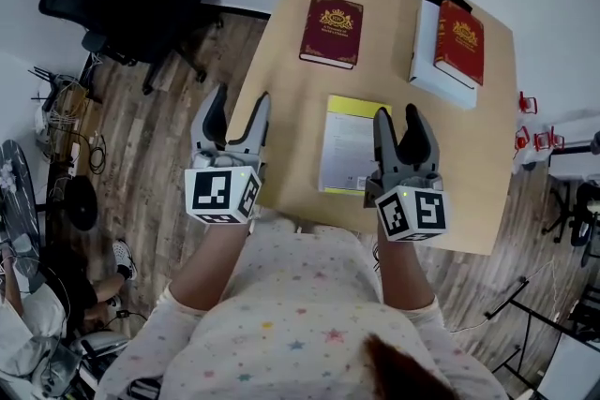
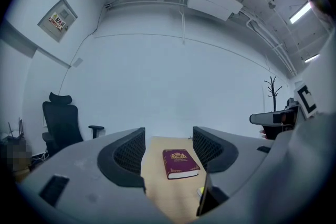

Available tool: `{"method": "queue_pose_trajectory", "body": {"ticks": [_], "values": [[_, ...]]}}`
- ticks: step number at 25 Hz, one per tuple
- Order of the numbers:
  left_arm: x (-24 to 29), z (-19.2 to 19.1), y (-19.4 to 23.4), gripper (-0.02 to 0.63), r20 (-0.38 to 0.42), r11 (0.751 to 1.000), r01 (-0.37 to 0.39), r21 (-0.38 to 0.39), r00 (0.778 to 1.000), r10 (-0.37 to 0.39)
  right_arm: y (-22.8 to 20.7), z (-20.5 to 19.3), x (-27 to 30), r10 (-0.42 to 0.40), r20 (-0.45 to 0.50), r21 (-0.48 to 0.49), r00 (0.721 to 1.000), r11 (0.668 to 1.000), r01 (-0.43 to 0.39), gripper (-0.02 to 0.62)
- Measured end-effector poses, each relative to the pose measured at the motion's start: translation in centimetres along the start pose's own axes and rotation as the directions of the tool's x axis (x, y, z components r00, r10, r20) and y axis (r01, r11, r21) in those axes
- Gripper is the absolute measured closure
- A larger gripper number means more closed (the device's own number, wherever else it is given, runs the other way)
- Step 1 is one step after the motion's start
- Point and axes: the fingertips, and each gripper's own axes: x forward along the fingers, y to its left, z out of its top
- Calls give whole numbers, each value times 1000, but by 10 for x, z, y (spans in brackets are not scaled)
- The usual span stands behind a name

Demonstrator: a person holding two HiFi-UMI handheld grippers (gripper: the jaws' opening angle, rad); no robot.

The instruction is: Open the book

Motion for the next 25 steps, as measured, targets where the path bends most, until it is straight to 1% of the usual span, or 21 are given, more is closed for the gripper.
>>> {"method": "queue_pose_trajectory", "body": {"ticks": [4, 8, 10, 13, 20, 25], "values": [[3, -8, -2, 348, -3, 1000, -15, -1, 1000, 15, 0, -10, 8, 21, -29, 8, 999, 1000, -20, 387], [6, -24, -1, 348, -12, 1000, -12, 10, 1000, 12, 1, -32, 16, 36, -72, 12, 997, 999, -35, 392], [7, -34, 0, 348, -26, 1000, -12, 15, 1000, 13, -1, -46, 20, 33, -96, 18, 995, 999, -31, 393], [9, -49, 7, 348, -47, 999, -32, -1, 998, 32, -3, -67, 29, 23, -131, 37, 991, 999, -18, 401], [6, -81, 18, 348, -88, 999, -44, -21, 995, 42, 5, -118, 46, 20, -230, 34, 973, 999, -12, 404], [7, -103, 21, 348, -120, 999, -39, -32, 992, 35, 4, -159, 55, 4, -302, 30, 953, 1000, 5, 416]]}}
